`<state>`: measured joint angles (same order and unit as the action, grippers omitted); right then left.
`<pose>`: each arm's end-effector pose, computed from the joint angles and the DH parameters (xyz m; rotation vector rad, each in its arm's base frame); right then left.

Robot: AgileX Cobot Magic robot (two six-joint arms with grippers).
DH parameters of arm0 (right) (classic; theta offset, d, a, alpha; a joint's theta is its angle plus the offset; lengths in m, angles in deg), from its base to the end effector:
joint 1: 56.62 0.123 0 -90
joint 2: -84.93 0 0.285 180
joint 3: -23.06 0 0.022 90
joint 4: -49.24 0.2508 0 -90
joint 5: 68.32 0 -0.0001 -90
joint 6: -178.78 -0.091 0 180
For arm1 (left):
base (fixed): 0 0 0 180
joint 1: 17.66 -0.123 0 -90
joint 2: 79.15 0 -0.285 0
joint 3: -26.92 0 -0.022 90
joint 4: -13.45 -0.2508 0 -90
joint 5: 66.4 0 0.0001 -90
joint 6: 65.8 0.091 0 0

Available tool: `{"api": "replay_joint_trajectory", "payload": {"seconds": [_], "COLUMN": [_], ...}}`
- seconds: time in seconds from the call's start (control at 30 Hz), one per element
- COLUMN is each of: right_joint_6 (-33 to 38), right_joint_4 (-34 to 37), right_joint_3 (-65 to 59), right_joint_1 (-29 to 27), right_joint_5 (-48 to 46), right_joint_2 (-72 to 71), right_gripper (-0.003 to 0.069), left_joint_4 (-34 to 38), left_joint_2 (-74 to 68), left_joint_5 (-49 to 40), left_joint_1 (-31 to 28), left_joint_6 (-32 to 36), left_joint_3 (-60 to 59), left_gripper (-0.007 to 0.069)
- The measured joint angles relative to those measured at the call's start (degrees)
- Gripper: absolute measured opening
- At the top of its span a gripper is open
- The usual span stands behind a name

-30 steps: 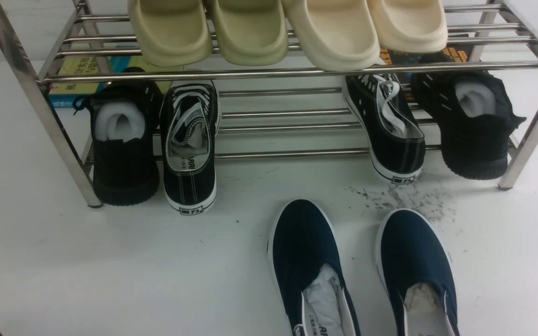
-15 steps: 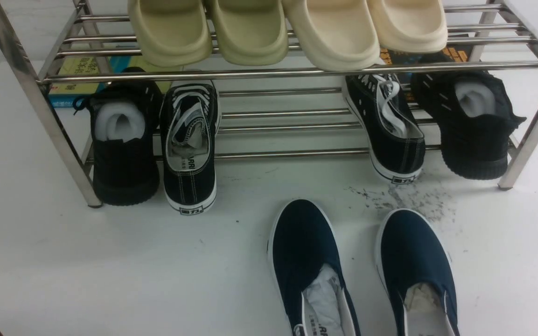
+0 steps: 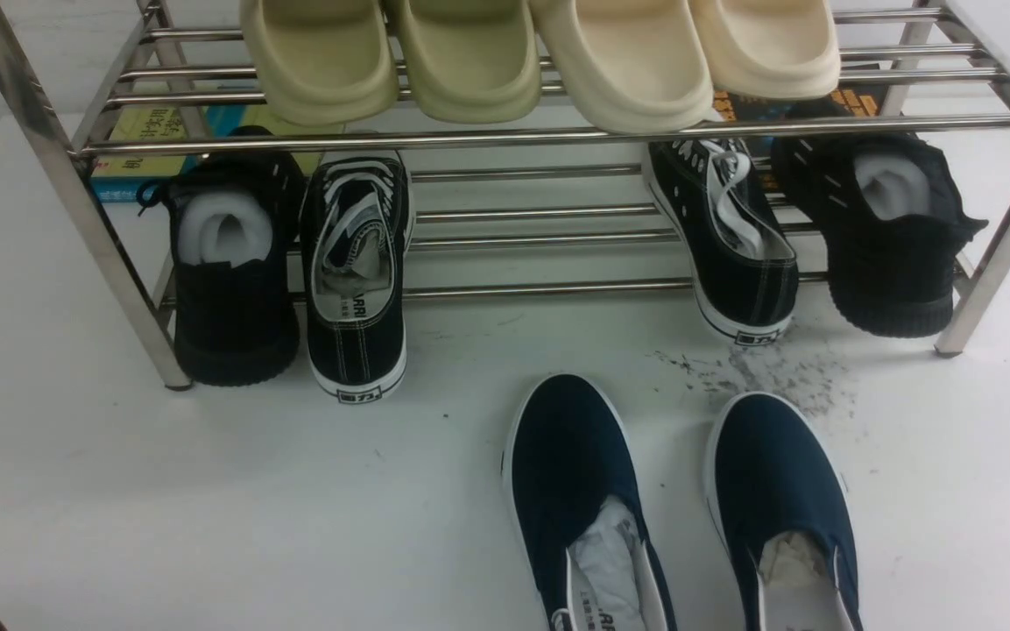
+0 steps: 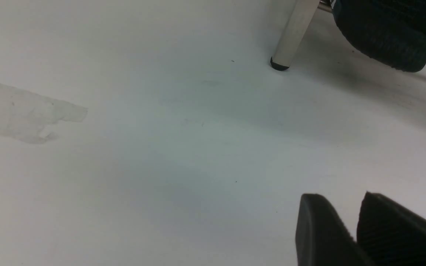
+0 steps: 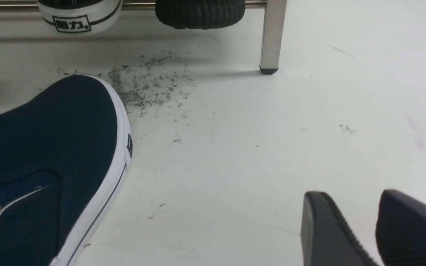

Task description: Take the shoes off the shelf with your hand on the white table.

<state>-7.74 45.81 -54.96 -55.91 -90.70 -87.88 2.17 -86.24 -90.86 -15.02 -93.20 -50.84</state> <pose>0.0521 -0.0014 0.1740 0.0589 1.8763 0.0273 0.0511 0.0050 0.1731 -0.2942 1.8796 -0.1571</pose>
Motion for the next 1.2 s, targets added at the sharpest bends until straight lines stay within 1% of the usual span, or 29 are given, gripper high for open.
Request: {"api": "replay_joint_trajectory", "payload": {"seconds": [0.2,0.27,0.33,0.5,0.53,0.6,0.63,0.67,0.73,1.03,1.1,1.17,1.2], "right_joint_6": [-0.12,-1.68,-5.0,-16.92,-17.61,-20.15,-20.27,-20.33,-20.61,-20.46,-16.26,-9.53,-8.86], "right_joint_4": [-0.76,0.81,5.39,24.3,24.93,32.16,33.95,33.95,36.19,37.3,36.86,34.71,34.46], "right_joint_3": [0.0,0.0,0.0,-0.56,-0.56,-0.56,-0.56,-0.56,-0.56,-0.37,2.81,9.34,10.04], "right_joint_1": [0.0,0.0,0.0,0.0,0.0,0.0,0.0,0.0,0.0,0.0,0.0,0.0,0.0], "right_joint_5": [0.0,0.41,1.0,3.21,3.3,3.9,3.9,3.98,4.57,5.35,5.27,5.34,5.34], "right_joint_2": [0.0,0.0,0.0,0.0,0.0,0.0,0.0,0.0,0.0,0.0,0.0,0.54,0.54], "right_gripper": [0.0237,0.0237,0.0237,0.0237,0.0237,0.0238,0.0237,0.0237,0.0237,0.0237,0.0221,0.0171,0.0171], "left_joint_4": [0.0,0.0,0.0,0.0,0.0,0.0,0.0,0.0,0.0,0.0,0.0,0.0,0.0], "left_joint_2": [0.0,0.0,0.0,0.0,0.0,0.0,0.0,0.0,0.0,0.0,0.0,0.0,0.0], "left_joint_5": [0.0,0.0,0.0,0.0,0.0,0.0,0.0,0.0,0.0,0.0,0.0,0.0,0.0], "left_joint_1": [0.0,0.0,0.0,0.0,0.0,0.0,0.0,0.0,0.0,0.0,0.0,0.0,0.0], "left_joint_6": [0.0,0.0,0.0,0.0,0.0,0.0,0.0,0.0,0.0,0.0,0.0,0.0,0.0], "left_joint_3": [0.0,0.0,0.0,0.0,0.0,0.0,0.0,0.0,0.0,0.0,0.0,0.0,0.0], "left_gripper": [0.0198,0.0201,0.0203,0.0208,0.0207,0.0208,0.0208,0.0208,0.0208,0.0208,0.021,0.021,0.021]}}
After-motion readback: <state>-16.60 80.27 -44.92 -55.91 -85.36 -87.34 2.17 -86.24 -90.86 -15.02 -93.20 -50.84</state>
